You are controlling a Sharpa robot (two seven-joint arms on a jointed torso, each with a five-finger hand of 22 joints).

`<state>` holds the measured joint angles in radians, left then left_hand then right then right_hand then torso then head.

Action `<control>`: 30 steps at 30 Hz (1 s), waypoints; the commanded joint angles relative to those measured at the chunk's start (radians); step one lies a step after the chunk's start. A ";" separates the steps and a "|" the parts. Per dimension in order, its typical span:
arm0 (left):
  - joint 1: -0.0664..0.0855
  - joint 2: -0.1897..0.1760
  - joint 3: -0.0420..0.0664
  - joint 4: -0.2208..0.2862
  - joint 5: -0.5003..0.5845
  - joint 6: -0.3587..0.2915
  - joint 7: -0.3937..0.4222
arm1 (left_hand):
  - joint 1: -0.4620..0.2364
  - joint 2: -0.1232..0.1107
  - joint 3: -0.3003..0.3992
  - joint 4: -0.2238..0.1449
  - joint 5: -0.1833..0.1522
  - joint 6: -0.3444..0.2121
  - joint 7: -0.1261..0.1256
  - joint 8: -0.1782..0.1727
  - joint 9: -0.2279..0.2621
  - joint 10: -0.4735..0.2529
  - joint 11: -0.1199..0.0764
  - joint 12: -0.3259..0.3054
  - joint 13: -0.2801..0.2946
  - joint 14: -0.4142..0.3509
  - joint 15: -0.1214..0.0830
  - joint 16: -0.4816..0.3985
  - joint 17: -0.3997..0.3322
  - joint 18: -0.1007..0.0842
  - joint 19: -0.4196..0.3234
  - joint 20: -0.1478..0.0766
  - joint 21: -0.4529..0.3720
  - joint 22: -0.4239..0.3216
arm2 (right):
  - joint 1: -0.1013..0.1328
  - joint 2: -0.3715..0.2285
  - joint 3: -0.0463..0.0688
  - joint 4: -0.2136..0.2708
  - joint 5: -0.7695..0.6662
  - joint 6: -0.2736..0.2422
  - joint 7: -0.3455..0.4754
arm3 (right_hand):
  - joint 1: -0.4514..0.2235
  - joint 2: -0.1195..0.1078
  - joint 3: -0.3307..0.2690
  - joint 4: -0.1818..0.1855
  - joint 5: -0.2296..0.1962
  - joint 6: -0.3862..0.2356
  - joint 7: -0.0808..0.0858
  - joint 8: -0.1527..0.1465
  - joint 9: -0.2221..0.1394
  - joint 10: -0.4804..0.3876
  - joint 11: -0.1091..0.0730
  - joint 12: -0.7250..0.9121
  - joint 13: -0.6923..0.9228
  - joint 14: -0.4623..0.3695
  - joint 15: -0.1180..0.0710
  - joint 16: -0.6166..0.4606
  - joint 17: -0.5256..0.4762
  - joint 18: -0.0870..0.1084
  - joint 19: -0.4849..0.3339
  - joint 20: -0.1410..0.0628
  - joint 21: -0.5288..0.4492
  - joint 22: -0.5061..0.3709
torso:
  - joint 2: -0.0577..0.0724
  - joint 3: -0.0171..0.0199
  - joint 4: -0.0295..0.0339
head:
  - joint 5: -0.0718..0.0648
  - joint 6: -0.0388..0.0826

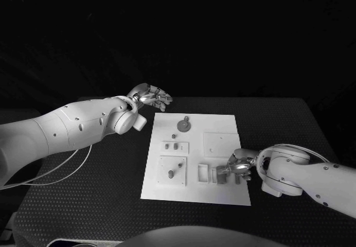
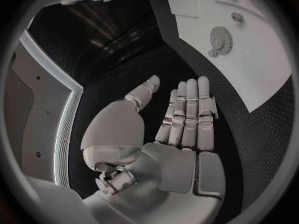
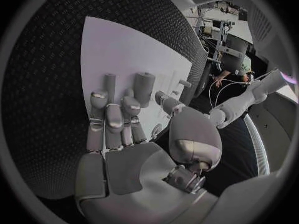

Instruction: Assemble the parts on the task board

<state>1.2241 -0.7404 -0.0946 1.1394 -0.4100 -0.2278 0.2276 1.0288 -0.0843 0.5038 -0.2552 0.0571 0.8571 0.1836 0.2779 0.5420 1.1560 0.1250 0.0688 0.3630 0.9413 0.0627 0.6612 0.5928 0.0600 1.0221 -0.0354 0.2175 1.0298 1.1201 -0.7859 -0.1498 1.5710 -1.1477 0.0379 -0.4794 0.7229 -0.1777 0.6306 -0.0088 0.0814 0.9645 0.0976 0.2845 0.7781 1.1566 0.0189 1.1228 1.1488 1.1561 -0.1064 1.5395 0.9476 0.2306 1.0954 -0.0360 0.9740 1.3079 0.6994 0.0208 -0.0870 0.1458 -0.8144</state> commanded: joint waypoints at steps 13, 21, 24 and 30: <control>0.001 0.002 0.001 0.004 0.006 0.006 0.002 | -0.010 0.001 -0.003 0.004 0.005 -0.007 -0.003 0.007 -0.001 -0.005 -0.004 0.001 -0.001 0.000 0.007 -0.008 0.002 0.010 -0.002 0.005 -0.006 0.002 | -0.021 0.032 -0.020 -0.021 -0.056 0.005 0.000 | 0.051 0.035 0.014 -0.167 -0.003 0.043 0.000 -0.029 -0.009 -0.130 -0.030 0.024 -0.023 0.013 -0.007 0.011 -0.001 0.031 -0.003 0.001 0.012 0.017 | 0.001 0.0001 0.0012 | -0.002 -0.011; 0.001 0.001 0.001 0.006 0.006 0.005 0.002 | -0.010 0.001 -0.003 0.004 0.005 -0.007 -0.003 0.007 -0.001 -0.005 -0.004 0.001 -0.001 -0.001 0.007 -0.009 0.003 0.010 -0.003 0.005 -0.006 0.002 | -0.021 0.026 -0.021 -0.013 -0.070 -0.045 0.015 | 0.062 0.074 0.019 -0.202 -0.003 0.057 -0.003 -0.029 -0.007 -0.125 -0.033 0.034 -0.030 0.022 -0.009 0.014 0.005 0.031 0.001 0.002 0.015 0.017 | 0.001 0.0004 -0.0010 | 0.000 -0.012; 0.001 0.001 0.001 0.006 0.006 0.005 0.002 | -0.010 0.001 -0.003 0.004 0.005 -0.007 -0.003 0.007 -0.002 -0.005 -0.004 0.001 -0.001 -0.001 0.007 -0.009 0.003 0.010 -0.003 0.005 -0.006 0.002 | -0.021 0.017 -0.020 -0.001 -0.068 -0.066 0.028 | 0.067 0.094 0.022 -0.216 -0.003 0.067 -0.006 -0.028 -0.006 -0.121 -0.035 0.037 -0.034 0.030 -0.011 0.015 0.012 0.031 0.004 0.002 0.016 0.017 | 0.001 0.0009 -0.0005 | 0.001 -0.011; 0.001 0.001 0.001 0.005 0.006 0.008 0.000 | -0.011 0.002 -0.003 0.005 0.005 -0.007 -0.003 0.007 -0.002 -0.005 -0.004 0.001 -0.001 -0.001 0.007 -0.009 0.004 0.010 -0.003 0.005 -0.007 0.002 | -0.013 -0.010 -0.015 0.042 -0.015 -0.118 0.043 | 0.049 0.107 0.019 -0.211 -0.003 0.077 -0.009 -0.028 -0.006 -0.115 -0.038 0.039 -0.041 0.035 -0.014 0.015 0.009 0.031 0.008 0.003 0.016 0.016 | 0.001 0.0002 -0.0010 | 0.005 -0.011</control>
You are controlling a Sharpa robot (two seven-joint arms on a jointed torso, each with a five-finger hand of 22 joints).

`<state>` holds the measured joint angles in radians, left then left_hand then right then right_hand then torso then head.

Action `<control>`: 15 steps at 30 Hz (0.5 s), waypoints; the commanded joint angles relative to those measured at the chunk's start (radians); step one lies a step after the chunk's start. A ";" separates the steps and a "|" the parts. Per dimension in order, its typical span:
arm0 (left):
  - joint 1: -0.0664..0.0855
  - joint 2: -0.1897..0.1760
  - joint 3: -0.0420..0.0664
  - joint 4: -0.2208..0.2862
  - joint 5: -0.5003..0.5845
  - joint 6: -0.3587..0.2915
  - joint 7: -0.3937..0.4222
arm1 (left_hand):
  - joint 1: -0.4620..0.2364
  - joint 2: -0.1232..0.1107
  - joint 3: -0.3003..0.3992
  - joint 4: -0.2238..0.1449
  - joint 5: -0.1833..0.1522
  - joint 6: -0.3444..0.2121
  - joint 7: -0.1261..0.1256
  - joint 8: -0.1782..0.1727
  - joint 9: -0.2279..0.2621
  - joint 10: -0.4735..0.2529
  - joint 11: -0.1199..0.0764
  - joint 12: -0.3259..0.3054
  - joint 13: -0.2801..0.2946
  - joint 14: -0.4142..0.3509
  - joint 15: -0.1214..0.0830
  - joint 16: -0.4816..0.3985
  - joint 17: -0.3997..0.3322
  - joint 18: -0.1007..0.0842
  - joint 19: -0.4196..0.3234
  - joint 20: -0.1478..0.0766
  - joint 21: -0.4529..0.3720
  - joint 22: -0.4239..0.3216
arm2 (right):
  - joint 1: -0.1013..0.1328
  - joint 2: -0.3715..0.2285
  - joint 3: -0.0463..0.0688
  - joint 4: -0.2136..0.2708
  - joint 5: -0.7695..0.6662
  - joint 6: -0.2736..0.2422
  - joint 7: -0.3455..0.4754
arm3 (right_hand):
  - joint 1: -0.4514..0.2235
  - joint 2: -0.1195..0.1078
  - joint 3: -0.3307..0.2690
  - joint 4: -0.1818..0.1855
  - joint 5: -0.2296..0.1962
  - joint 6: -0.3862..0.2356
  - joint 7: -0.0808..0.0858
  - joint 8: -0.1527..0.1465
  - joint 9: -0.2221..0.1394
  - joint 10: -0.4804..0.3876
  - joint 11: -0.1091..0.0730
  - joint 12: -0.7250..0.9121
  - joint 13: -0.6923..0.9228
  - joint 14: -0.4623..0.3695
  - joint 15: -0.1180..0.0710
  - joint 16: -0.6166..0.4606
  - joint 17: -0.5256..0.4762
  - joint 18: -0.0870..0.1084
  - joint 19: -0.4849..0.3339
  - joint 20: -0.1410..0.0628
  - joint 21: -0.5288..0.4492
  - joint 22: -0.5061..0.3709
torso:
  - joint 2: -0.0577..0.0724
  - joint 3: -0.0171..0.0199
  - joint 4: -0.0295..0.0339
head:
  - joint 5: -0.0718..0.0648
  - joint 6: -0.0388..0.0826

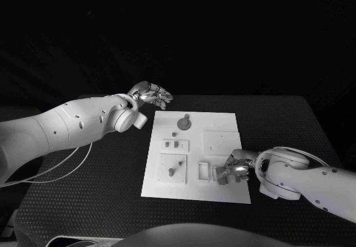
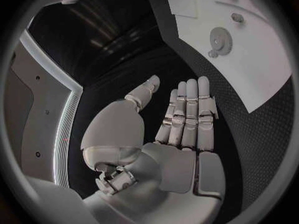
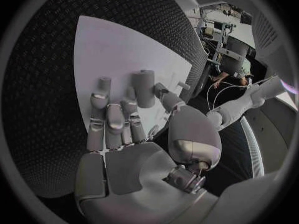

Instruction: Assemble the parts on the task board

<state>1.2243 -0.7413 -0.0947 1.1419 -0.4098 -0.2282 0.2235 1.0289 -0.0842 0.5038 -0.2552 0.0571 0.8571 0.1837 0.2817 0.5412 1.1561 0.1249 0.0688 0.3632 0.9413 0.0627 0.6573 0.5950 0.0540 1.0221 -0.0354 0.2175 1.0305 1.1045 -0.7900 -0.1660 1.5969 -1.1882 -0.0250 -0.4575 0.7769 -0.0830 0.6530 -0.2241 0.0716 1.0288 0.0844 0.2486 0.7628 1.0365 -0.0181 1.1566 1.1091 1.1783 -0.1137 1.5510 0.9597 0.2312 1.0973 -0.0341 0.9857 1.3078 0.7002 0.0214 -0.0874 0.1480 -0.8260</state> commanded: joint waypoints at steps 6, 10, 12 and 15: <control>0.001 0.005 0.001 0.000 0.006 0.012 0.002 | -0.011 0.002 -0.003 0.005 0.005 -0.007 -0.003 0.003 -0.001 -0.005 -0.004 0.001 -0.001 -0.001 0.007 -0.006 0.002 0.016 -0.003 0.005 -0.007 0.002 | 0.045 -0.018 0.014 0.054 0.123 -0.119 0.042 | -0.016 0.012 -0.002 0.014 0.008 0.020 0.002 0.007 0.009 0.008 -0.003 0.006 -0.006 0.016 -0.008 0.003 -0.002 0.031 0.007 0.001 0.003 0.015 | 0.000 -0.0004 0.0009 | 0.003 0.001; 0.001 0.012 0.001 -0.002 0.006 0.019 0.003 | -0.013 0.002 -0.004 0.007 0.005 -0.008 -0.002 0.003 -0.002 -0.005 -0.004 0.001 -0.002 0.000 0.008 -0.006 0.003 0.016 -0.003 0.006 -0.007 0.002 | 0.065 -0.007 0.015 0.051 0.177 -0.116 0.035 | -0.019 0.014 0.000 0.015 0.007 0.029 -0.001 0.009 0.009 0.010 -0.006 0.005 -0.010 0.009 -0.009 0.000 -0.018 0.031 0.007 0.001 0.002 0.015 | 0.000 -0.0034 0.0053 | -0.001 0.005; 0.001 0.013 0.001 -0.001 0.006 0.029 0.004 | -0.014 0.002 -0.004 0.008 0.005 -0.008 -0.002 0.003 -0.002 -0.005 -0.003 0.001 -0.002 -0.001 0.008 -0.007 0.003 0.016 -0.003 0.006 -0.007 0.002 | 0.065 0.001 0.015 0.047 0.180 -0.115 0.032 | -0.020 0.014 0.000 0.015 0.007 0.030 -0.001 0.009 0.008 0.011 -0.006 0.005 -0.011 0.008 -0.010 0.000 -0.019 0.031 0.007 0.001 0.002 0.015 | 0.000 -0.0037 0.0066 | 0.001 0.006; 0.001 0.011 0.001 0.000 0.006 0.031 0.004 | -0.014 0.000 -0.005 0.007 0.005 -0.009 -0.002 0.003 -0.002 -0.007 -0.003 0.000 -0.002 -0.001 0.008 -0.008 0.004 0.017 -0.004 0.006 -0.008 0.002 | 0.065 0.018 0.015 0.037 0.175 -0.107 0.026 | -0.016 0.015 0.003 0.010 0.008 0.031 -0.002 0.008 0.007 0.011 -0.007 0.004 -0.013 0.006 -0.011 -0.001 -0.023 0.031 0.006 0.001 0.001 0.015 | 0.001 -0.0035 0.0073 | 0.002 0.010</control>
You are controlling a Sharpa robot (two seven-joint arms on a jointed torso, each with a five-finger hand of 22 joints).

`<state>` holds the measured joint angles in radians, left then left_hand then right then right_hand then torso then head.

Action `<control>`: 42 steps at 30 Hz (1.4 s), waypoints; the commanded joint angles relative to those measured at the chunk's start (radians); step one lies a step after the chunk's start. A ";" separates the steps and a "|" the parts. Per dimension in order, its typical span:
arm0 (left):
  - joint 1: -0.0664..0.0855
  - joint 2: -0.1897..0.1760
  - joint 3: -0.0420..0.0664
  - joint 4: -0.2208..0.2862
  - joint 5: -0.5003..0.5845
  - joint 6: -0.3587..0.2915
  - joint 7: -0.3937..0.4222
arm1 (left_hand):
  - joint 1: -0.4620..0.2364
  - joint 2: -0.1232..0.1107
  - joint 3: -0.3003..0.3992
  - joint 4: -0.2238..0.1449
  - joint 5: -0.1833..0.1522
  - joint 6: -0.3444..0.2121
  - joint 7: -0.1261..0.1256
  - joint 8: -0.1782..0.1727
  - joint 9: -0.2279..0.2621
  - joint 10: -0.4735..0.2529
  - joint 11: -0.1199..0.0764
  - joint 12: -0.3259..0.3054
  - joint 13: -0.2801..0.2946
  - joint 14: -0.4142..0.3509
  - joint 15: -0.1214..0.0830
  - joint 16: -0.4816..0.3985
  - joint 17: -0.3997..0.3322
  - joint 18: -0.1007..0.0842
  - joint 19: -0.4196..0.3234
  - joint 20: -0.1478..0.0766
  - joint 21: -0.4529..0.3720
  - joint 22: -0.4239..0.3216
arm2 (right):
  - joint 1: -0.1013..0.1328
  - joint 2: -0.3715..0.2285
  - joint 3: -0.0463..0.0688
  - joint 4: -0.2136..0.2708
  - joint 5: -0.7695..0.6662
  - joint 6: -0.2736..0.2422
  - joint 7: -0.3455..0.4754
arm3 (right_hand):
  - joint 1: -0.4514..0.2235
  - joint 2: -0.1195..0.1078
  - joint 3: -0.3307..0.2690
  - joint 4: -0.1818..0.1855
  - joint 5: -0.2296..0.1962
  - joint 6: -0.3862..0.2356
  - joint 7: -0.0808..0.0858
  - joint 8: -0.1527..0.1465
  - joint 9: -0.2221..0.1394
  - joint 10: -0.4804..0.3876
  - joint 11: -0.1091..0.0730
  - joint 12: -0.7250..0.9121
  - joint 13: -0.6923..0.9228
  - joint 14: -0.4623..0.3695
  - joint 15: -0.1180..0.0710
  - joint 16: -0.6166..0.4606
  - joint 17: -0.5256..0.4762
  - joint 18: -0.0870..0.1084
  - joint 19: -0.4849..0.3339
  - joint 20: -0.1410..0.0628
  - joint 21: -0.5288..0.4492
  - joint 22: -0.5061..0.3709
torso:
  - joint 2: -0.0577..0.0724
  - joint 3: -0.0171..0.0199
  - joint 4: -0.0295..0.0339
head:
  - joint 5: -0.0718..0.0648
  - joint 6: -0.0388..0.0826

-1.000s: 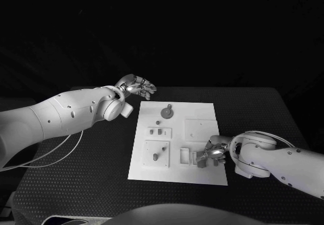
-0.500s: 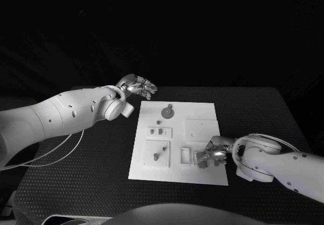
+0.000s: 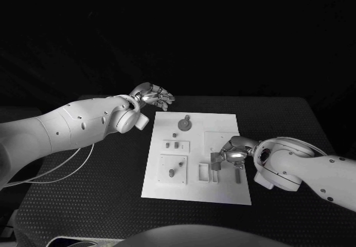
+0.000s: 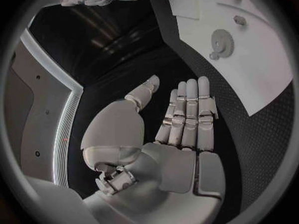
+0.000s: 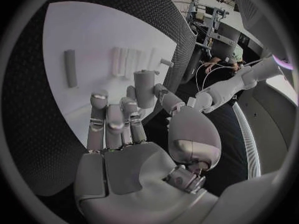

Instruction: Assemble the parts on the task board

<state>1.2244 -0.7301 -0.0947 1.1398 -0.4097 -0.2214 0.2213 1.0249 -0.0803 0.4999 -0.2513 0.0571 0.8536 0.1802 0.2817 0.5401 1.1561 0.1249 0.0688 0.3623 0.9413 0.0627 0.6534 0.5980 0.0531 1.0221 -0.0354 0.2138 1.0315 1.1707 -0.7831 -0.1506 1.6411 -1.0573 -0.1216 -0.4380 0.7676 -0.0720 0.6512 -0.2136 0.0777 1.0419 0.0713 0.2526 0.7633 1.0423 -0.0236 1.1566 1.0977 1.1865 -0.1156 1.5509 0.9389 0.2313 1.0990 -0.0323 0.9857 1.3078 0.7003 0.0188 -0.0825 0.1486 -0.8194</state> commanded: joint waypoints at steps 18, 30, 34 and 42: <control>0.001 -0.003 0.000 0.013 0.006 0.030 0.007 | -0.009 -0.005 -0.001 0.002 0.005 -0.006 0.001 0.003 -0.001 -0.008 -0.003 0.000 -0.002 -0.004 0.009 -0.007 0.003 0.017 -0.006 0.007 -0.006 0.002 | -0.003 0.086 -0.023 -0.067 0.137 0.084 -0.043 | -0.028 0.014 0.002 0.002 0.001 0.017 0.014 -0.008 0.000 -0.006 0.001 -0.002 -0.012 -0.026 -0.006 -0.007 -0.027 0.030 -0.011 0.007 -0.007 0.016 | 0.002 -0.0013 0.0029 | 0.005 -0.004; 0.001 -0.003 0.000 0.013 0.006 0.023 0.013 | -0.009 -0.004 -0.001 0.003 0.005 -0.006 0.001 0.004 -0.002 -0.008 -0.002 0.000 -0.002 -0.004 0.009 -0.008 0.004 0.017 -0.007 0.007 -0.006 0.002 | -0.013 0.109 -0.029 -0.104 0.127 0.099 -0.038 | -0.029 0.020 0.002 0.000 0.001 0.020 0.013 -0.008 0.000 -0.007 0.001 -0.001 -0.013 -0.029 -0.006 -0.006 -0.027 0.030 -0.014 0.008 -0.006 0.017 | 0.001 -0.0011 0.0034 | 0.006 -0.010; 0.001 -0.005 0.000 0.014 0.006 0.020 0.016 | -0.008 -0.003 0.000 0.003 0.005 -0.005 0.001 0.004 -0.002 -0.007 -0.003 0.000 -0.002 -0.004 0.009 -0.009 0.005 0.018 -0.007 0.007 -0.006 0.002 | -0.020 0.111 -0.030 -0.112 0.107 0.104 -0.041 | -0.031 0.019 0.001 0.000 0.001 0.020 0.013 -0.008 -0.001 -0.007 0.001 0.000 -0.013 -0.029 -0.006 -0.005 -0.027 0.030 -0.015 0.009 -0.006 0.017 | 0.001 -0.0001 0.0043 | 0.009 -0.013; 0.001 -0.007 0.000 0.015 0.006 0.021 0.015 | -0.008 -0.004 0.000 0.003 0.005 -0.005 0.001 0.005 -0.002 -0.007 -0.003 0.001 -0.002 -0.004 0.009 -0.009 0.006 0.018 -0.007 0.007 -0.006 0.002 | -0.024 0.115 -0.031 -0.122 0.103 0.113 -0.043 | -0.034 0.018 0.000 0.000 0.001 0.020 0.013 -0.009 -0.001 -0.008 0.001 0.000 -0.013 -0.031 -0.006 -0.005 -0.027 0.030 -0.015 0.009 -0.006 0.018 | 0.002 -0.0007 0.0028 | 0.013 -0.016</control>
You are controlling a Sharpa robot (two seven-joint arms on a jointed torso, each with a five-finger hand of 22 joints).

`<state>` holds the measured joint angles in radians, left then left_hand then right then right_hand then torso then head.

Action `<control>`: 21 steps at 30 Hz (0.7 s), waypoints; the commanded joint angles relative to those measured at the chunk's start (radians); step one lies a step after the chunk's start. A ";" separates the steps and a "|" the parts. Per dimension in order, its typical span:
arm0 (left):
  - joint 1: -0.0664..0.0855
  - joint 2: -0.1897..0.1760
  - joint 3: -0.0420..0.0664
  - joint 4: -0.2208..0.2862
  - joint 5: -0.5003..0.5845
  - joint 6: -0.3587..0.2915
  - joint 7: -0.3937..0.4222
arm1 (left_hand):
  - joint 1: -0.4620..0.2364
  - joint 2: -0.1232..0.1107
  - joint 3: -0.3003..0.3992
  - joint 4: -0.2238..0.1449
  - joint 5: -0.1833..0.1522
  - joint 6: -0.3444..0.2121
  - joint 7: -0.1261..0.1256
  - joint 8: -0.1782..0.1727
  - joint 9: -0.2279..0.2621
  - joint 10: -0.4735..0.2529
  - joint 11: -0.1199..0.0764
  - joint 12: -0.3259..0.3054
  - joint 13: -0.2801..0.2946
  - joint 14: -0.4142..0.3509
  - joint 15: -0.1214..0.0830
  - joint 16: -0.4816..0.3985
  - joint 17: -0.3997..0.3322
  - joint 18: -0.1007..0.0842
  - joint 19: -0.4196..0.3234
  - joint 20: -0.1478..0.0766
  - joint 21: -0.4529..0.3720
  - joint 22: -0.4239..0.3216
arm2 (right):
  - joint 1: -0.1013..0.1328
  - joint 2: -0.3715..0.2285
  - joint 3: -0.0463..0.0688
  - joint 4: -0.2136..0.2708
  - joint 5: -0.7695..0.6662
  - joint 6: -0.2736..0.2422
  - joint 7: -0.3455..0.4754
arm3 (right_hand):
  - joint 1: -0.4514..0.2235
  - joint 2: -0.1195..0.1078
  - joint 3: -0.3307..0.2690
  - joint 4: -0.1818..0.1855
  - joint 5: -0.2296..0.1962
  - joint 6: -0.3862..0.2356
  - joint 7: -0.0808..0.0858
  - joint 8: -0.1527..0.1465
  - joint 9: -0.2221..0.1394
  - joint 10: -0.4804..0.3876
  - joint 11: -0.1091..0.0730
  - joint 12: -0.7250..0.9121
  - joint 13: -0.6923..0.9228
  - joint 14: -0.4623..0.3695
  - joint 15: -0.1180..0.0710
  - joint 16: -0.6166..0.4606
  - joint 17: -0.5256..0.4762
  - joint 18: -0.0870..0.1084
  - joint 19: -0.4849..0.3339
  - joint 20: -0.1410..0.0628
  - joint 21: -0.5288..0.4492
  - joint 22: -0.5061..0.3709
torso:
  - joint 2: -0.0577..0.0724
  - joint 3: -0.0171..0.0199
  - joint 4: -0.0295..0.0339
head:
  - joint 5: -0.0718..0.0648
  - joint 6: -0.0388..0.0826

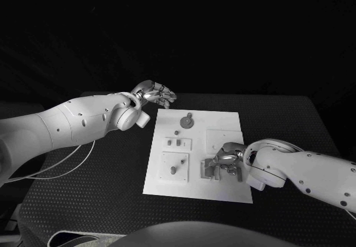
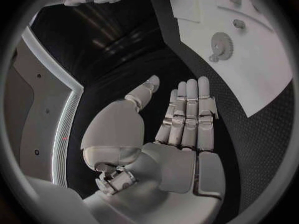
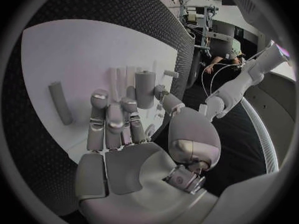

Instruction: Assemble the parts on the task board

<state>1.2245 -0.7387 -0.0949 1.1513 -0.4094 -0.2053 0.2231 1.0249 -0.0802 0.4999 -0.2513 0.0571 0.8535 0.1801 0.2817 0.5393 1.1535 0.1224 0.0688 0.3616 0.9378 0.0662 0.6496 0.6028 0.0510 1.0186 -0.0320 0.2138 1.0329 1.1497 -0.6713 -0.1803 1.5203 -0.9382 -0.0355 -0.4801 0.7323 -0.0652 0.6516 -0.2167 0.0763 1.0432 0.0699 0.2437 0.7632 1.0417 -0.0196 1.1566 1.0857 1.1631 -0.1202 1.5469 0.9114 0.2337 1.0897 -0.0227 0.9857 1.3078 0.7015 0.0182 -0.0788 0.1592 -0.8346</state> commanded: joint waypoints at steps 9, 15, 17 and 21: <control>0.001 0.003 0.001 0.003 0.005 0.005 0.013 | -0.008 -0.004 0.000 0.003 0.005 -0.005 0.001 0.005 -0.001 -0.004 -0.001 0.001 -0.001 0.000 0.006 -0.005 0.002 0.020 -0.003 0.004 -0.007 0.001 | -0.011 0.009 -0.002 -0.007 -0.016 0.020 0.002 | -0.001 0.011 -0.001 0.004 0.002 0.018 0.015 -0.001 -0.001 -0.008 -0.003 0.000 -0.002 -0.010 -0.001 -0.001 -0.002 0.028 -0.007 0.000 -0.006 0.018 | 0.000 -0.0002 -0.0015 | 0.002 -0.002; 0.001 0.003 0.001 0.002 0.005 0.007 0.013 | -0.008 -0.004 0.000 0.003 0.005 -0.005 0.001 0.005 -0.001 -0.004 -0.001 0.001 -0.001 0.000 0.006 -0.006 0.002 0.020 -0.003 0.004 -0.007 0.001 | -0.013 0.015 -0.002 -0.009 -0.014 0.027 0.002 | -0.003 0.010 -0.001 0.005 0.002 0.018 0.015 -0.001 -0.002 -0.009 -0.002 0.001 -0.002 -0.011 -0.001 -0.001 -0.004 0.028 -0.007 0.001 -0.006 0.018 | 0.000 -0.0010 -0.0008 | 0.002 -0.004; 0.001 0.003 0.001 0.003 0.005 0.007 0.012 | -0.008 -0.004 0.000 0.003 0.005 -0.005 0.001 0.005 -0.001 -0.004 -0.001 0.001 -0.001 0.000 0.006 -0.006 0.002 0.020 -0.003 0.004 -0.007 0.001 | -0.014 0.016 -0.002 -0.010 -0.014 0.026 0.002 | -0.004 0.010 -0.002 0.005 0.002 0.018 0.015 -0.002 -0.002 -0.009 -0.002 0.001 -0.002 -0.012 -0.001 -0.001 -0.004 0.028 -0.008 0.001 -0.006 0.018 | 0.000 -0.0009 -0.0007 | 0.003 -0.004; 0.001 0.003 0.001 0.002 0.005 0.007 0.012 | -0.009 -0.004 0.000 0.004 0.005 -0.005 0.001 0.005 -0.001 -0.004 -0.001 0.001 -0.001 0.000 0.006 -0.006 0.003 0.020 -0.003 0.004 -0.007 0.002 | -0.015 0.017 -0.003 -0.014 -0.014 0.021 0.002 | -0.006 0.009 -0.002 0.007 0.002 0.017 0.016 -0.003 -0.002 -0.011 -0.002 0.001 -0.002 -0.015 -0.001 -0.001 -0.006 0.028 -0.009 0.001 -0.006 0.018 | 0.000 -0.0007 -0.0012 | 0.002 -0.004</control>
<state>1.2245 -0.7372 -0.0949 1.1513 -0.4093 -0.2052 0.2235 1.0249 -0.0802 0.5000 -0.2514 0.0571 0.8536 0.1801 0.2817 0.5394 1.1536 0.1224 0.0688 0.3617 0.9378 0.0662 0.6496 0.6037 0.0548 1.0186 -0.0320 0.2138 1.0335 1.1414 -0.6575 -0.1791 1.5079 -0.9443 -0.0316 -0.4785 0.7279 -0.0616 0.6498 -0.2181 0.0737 1.0431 0.0701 0.2479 0.7627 1.0385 -0.0231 1.1565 1.0843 1.1575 -0.1221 1.5469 0.9061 0.2338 1.0896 -0.0226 0.9857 1.3078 0.7017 0.0173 -0.0798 0.1617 -0.8387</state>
